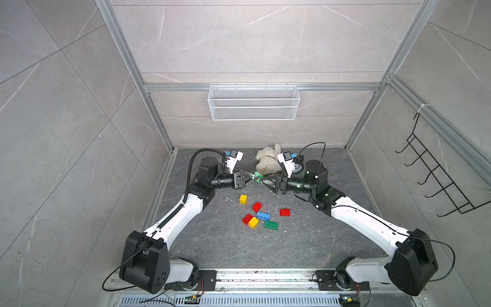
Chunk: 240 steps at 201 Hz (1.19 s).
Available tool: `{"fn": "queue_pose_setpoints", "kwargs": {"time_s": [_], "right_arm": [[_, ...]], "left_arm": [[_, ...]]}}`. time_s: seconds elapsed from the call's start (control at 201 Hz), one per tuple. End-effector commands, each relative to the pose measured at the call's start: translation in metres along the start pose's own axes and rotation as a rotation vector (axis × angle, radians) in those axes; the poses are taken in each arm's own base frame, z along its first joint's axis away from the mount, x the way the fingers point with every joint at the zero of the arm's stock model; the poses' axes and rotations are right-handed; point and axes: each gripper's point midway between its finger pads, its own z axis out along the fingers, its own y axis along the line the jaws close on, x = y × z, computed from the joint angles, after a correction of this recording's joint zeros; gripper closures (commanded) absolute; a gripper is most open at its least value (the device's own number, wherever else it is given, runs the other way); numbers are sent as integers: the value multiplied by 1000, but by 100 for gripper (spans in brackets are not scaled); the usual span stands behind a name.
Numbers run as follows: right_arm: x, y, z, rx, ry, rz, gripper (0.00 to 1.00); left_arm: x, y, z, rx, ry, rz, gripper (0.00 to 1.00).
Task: Assemble the letter r with lego
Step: Place the lego brick at the center of the board.
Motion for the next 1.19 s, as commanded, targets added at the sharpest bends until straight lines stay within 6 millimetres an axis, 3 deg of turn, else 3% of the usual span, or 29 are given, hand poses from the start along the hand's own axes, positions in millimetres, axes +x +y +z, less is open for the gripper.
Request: {"fn": "queue_pose_setpoints", "kwargs": {"time_s": [0.0, 0.169, 0.378, 0.687, 0.916, 1.19], "right_arm": [[10, -11, 4, 20, 23, 29, 30], [7, -9, 6, 3, 2, 33, 32], [5, 0, 4, -42, -3, 29, 49], [12, 9, -3, -77, 12, 33, 60], [20, 11, -3, -92, 49, 34, 60], [33, 8, -8, -78, 79, 37, 58]], "left_arm": [[-11, -34, -1, 86, -12, 89, 83], [-5, -40, 12, 118, 23, 91, 83], [-2, -31, 16, 93, 29, 77, 83], [-5, -26, 16, 43, 30, 92, 83], [-9, -18, 18, 16, 21, 82, 84], [-21, -25, 17, 15, 5, 117, 84]]}}
